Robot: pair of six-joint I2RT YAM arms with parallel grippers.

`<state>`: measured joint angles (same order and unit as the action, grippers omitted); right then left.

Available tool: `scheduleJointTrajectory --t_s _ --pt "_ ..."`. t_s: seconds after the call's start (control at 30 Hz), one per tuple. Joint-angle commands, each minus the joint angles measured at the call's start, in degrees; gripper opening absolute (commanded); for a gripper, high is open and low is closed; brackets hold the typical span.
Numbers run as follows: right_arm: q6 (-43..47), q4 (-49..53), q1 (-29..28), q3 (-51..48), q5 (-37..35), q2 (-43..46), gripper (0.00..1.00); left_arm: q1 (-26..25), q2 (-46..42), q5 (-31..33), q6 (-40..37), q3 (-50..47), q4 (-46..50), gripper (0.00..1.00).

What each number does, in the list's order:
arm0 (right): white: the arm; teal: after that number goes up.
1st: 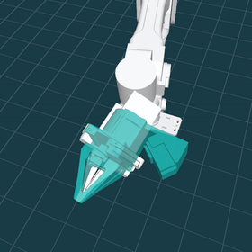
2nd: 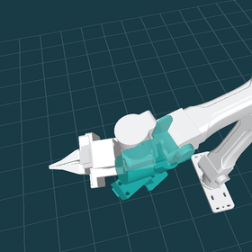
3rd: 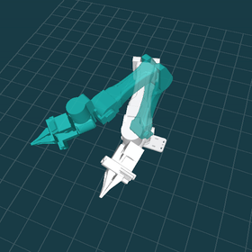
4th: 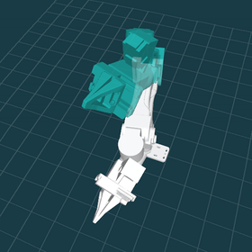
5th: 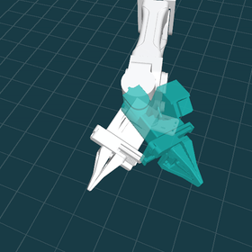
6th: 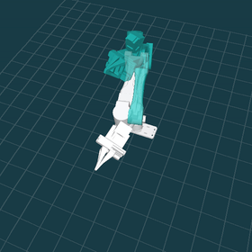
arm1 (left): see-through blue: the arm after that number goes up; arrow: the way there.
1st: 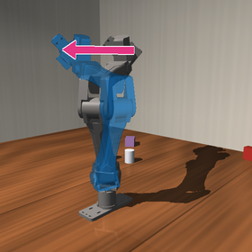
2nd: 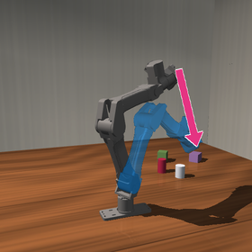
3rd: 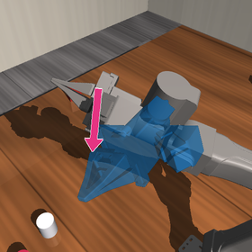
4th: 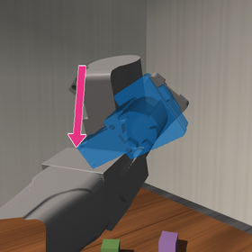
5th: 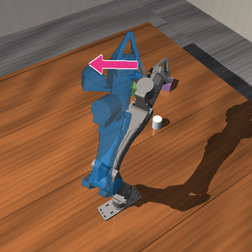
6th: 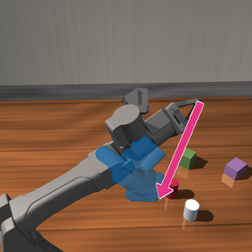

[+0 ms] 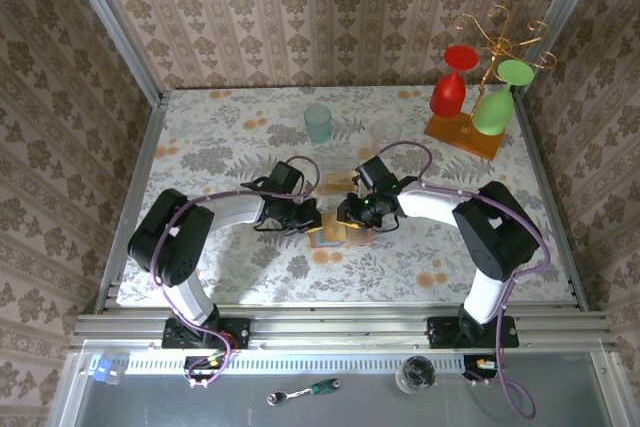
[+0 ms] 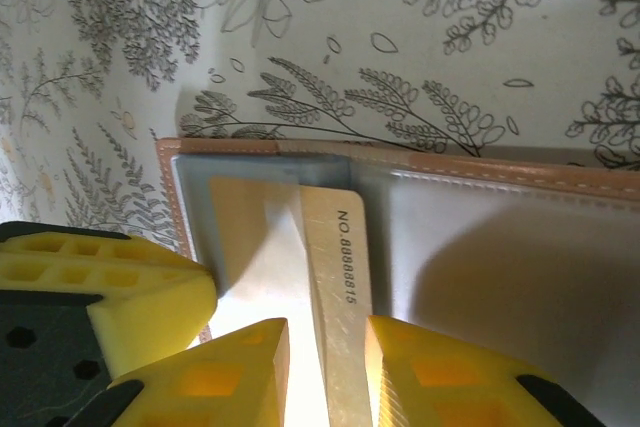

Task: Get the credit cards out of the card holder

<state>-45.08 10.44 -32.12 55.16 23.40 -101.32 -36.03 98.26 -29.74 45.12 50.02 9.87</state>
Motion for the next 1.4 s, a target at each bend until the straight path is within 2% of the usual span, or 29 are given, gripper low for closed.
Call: scheduleJointTrajectory --t_s 0.0,0.67,1.03,1.37 --pt "-0.5 0.0 0.4 -1.1 0.5 -0.6 0.27 -0.3 1.0 0.8 -1.5 0.2 2.0 0.00" --pt "-2.6 -4.6 0.7 -2.2 5.1 -2.3 0.21 -0.4 1.2 1.2 -1.5 0.6 3.0 0.00" --pt "-2.5 -4.5 1.3 -3.4 3.9 -0.5 0.13 -0.4 0.6 1.7 -1.3 0.4 3.1 0.00" --pt "-1.1 -2.8 3.2 -4.9 3.1 1.9 0.11 -0.4 0.4 1.8 -1.3 0.3 3.1 0.00"
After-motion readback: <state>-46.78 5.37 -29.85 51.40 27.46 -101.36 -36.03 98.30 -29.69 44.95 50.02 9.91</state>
